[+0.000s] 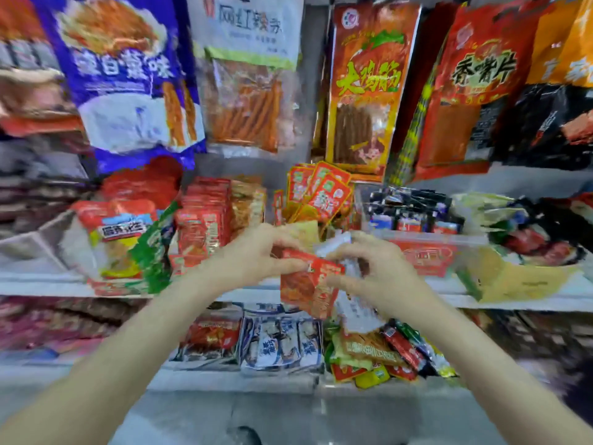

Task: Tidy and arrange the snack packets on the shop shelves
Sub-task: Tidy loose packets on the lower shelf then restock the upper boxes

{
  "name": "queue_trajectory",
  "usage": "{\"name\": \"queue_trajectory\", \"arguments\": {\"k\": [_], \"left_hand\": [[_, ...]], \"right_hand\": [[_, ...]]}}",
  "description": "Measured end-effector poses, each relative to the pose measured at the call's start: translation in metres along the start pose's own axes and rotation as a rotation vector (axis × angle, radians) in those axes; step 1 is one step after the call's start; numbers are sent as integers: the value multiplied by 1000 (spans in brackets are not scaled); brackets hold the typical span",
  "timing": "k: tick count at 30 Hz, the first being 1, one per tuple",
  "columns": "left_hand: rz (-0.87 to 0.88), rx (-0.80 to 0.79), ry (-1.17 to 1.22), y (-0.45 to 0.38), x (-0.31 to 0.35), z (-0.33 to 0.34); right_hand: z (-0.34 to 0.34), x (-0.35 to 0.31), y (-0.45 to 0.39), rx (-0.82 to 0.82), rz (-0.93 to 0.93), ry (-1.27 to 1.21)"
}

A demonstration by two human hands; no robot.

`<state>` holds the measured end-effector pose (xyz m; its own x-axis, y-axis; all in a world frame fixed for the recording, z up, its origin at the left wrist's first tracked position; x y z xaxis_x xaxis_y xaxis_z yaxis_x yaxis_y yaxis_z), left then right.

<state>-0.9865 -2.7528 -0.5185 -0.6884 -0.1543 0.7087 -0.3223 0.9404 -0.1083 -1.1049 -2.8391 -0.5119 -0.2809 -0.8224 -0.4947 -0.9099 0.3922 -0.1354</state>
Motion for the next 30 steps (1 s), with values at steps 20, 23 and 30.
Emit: {"name": "queue_trajectory", "arguments": {"k": [20,23,30], "left_hand": [[-399,280,-386,89,-132,-83],[-391,305,-307,89,-136,-90],[-376,365,-341,87,-138,-93]], "right_hand": [[44,-117,-153,242,-364,54],[50,-123,-171,175,-417,149],[113,-111,-171,241,-396,142]]}}
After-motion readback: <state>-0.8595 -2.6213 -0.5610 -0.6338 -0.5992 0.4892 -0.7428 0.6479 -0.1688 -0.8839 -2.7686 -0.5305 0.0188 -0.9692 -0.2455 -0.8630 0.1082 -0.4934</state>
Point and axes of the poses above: each hand's wrist, its own y-axis away from the middle knuckle, its own z-axis out of the palm, x = y × z, the point moved 7 cm from there along -y, towards the middle knuckle, and after that the axes turned 3 degrees about y, right-handed, at the moved point
